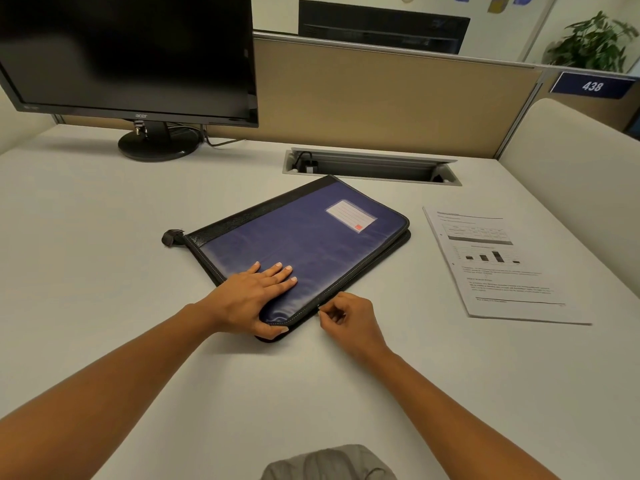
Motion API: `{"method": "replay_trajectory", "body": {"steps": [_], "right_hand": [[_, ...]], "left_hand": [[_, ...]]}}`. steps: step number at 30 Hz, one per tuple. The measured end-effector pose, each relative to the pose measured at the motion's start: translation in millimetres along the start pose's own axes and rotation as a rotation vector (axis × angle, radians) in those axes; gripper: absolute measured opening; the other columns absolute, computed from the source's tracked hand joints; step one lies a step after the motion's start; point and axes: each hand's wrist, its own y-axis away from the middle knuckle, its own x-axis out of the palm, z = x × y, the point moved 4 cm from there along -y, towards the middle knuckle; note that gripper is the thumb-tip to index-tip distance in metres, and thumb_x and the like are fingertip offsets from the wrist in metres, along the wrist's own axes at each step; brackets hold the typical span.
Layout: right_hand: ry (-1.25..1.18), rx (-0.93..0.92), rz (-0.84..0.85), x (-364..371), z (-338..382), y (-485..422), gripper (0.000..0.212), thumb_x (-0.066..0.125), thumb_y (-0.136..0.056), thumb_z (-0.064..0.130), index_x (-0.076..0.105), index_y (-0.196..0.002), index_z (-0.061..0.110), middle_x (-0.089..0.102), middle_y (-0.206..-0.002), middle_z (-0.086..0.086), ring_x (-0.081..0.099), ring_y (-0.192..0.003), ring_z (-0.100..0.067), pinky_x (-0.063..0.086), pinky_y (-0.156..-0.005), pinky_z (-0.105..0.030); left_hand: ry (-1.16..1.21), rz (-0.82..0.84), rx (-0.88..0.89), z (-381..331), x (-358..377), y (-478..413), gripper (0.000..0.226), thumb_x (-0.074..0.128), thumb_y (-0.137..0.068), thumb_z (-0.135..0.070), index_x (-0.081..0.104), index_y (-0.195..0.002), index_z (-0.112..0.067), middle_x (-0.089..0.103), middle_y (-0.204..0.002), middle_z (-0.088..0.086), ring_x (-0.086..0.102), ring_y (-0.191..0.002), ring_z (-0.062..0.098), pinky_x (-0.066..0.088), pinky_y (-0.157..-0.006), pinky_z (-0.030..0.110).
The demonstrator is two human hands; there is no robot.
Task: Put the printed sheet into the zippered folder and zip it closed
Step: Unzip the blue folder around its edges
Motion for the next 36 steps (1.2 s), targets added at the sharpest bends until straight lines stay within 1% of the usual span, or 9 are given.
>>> {"method": "replay_trajectory", "body": {"steps": [5,13,17,21,26,29,32,33,36], "right_hand": [[-0.030,0.007,0.013,-1.3,-0.6,-2.1,0.005,0.065,-0.074,0.001,0.067,-0.070,0.000,0.064,-0.069,-0.013,0.047,-0.052,-0.001,0.040,-0.053,-0.007],[-0.032,0.128,-0.065,-1.7,-7.6,-5.1,0.007,0.067,-0.070,0.004,0.065,-0.064,0.007,0.054,-0.059,0.007,0.047,-0.050,-0.002,0.041,-0.052,-0.009],[-0.032,0.175,-0.116,-4.2,-8.5,-6.3,0.006,0.067,-0.067,0.003,0.066,-0.063,0.007,0.058,-0.060,0.001,0.048,-0.052,-0.006,0.043,-0.054,-0.017],[-0.058,0.240,-0.180,-6.2,-10.2,-6.2,0.006,0.067,-0.067,0.004,0.067,-0.063,0.007,0.057,-0.058,0.003,0.050,-0.052,-0.004,0.043,-0.055,-0.017],[-0.080,0.305,-0.251,-7.2,-12.8,-7.4,0.009,0.067,-0.067,0.004,0.066,-0.061,0.010,0.057,-0.059,0.002,0.051,-0.054,-0.007,0.043,-0.056,-0.018],[-0.080,0.304,-0.265,-7.8,-13.8,-7.8,0.007,0.067,-0.069,0.004,0.067,-0.064,0.008,0.059,-0.063,-0.002,0.052,-0.056,-0.009,0.046,-0.061,-0.023],[-0.063,0.259,-0.254,-12.7,-15.7,-9.2,0.006,0.066,-0.072,0.003,0.068,-0.068,0.008,0.060,-0.066,-0.003,0.051,-0.055,-0.005,0.044,-0.057,-0.012],[-0.056,0.236,-0.239,-14.1,-15.3,-9.2,0.006,0.066,-0.073,0.003,0.068,-0.069,0.007,0.061,-0.066,-0.003,0.051,-0.054,-0.004,0.041,-0.055,-0.007],[-0.019,0.161,-0.169,-14.9,-11.4,-6.7,0.005,0.067,-0.072,0.002,0.068,-0.069,0.005,0.064,-0.068,-0.009,0.049,-0.053,-0.005,0.041,-0.053,-0.007]], "left_hand": [[0.018,-0.024,0.003,-0.6,-0.8,0.8,0.087,0.046,-0.080,-0.064,0.011,-0.147,-0.021,0.005,-0.157,0.002,0.002,-0.144,0.017,0.002,-0.117,0.039],[0.103,-0.097,-0.021,-6.4,-1.1,3.0,0.091,0.044,-0.072,-0.066,0.016,-0.146,-0.021,0.010,-0.156,0.001,0.005,-0.144,0.016,-0.003,-0.116,0.034],[0.097,-0.091,-0.028,-8.6,0.1,0.8,0.089,0.052,-0.079,-0.063,0.013,-0.147,-0.021,0.006,-0.156,0.000,0.002,-0.144,0.015,-0.007,-0.114,0.032],[0.112,-0.102,-0.038,-12.8,-0.8,-2.9,0.090,0.053,-0.079,-0.062,0.012,-0.147,-0.021,0.006,-0.156,0.001,0.002,-0.144,0.016,-0.008,-0.114,0.031],[0.136,-0.024,0.010,-9.1,-4.0,-3.3,0.094,0.052,-0.077,-0.066,0.007,-0.147,-0.023,-0.002,-0.156,0.000,-0.003,-0.144,0.014,-0.008,-0.115,0.034],[0.122,0.016,0.003,-9.3,-6.6,-5.0,0.096,0.036,-0.073,-0.077,0.007,-0.147,-0.023,-0.002,-0.156,0.000,-0.004,-0.144,0.014,-0.007,-0.115,0.033],[0.064,0.033,-0.013,-15.6,-7.3,-10.0,0.113,0.000,-0.056,-0.088,0.004,-0.147,-0.023,-0.001,-0.157,0.003,-0.003,-0.144,0.016,-0.005,-0.115,0.033],[0.050,0.029,-0.022,-17.6,-6.5,-11.3,0.116,-0.006,-0.052,-0.088,0.003,-0.147,-0.022,-0.001,-0.157,0.004,-0.003,-0.144,0.017,-0.005,-0.116,0.033],[0.034,0.007,-0.040,-21.3,-4.1,-16.6,0.121,-0.017,-0.049,-0.088,0.001,-0.147,-0.020,-0.001,-0.157,0.005,-0.002,-0.145,0.019,-0.004,-0.116,0.036]]}}
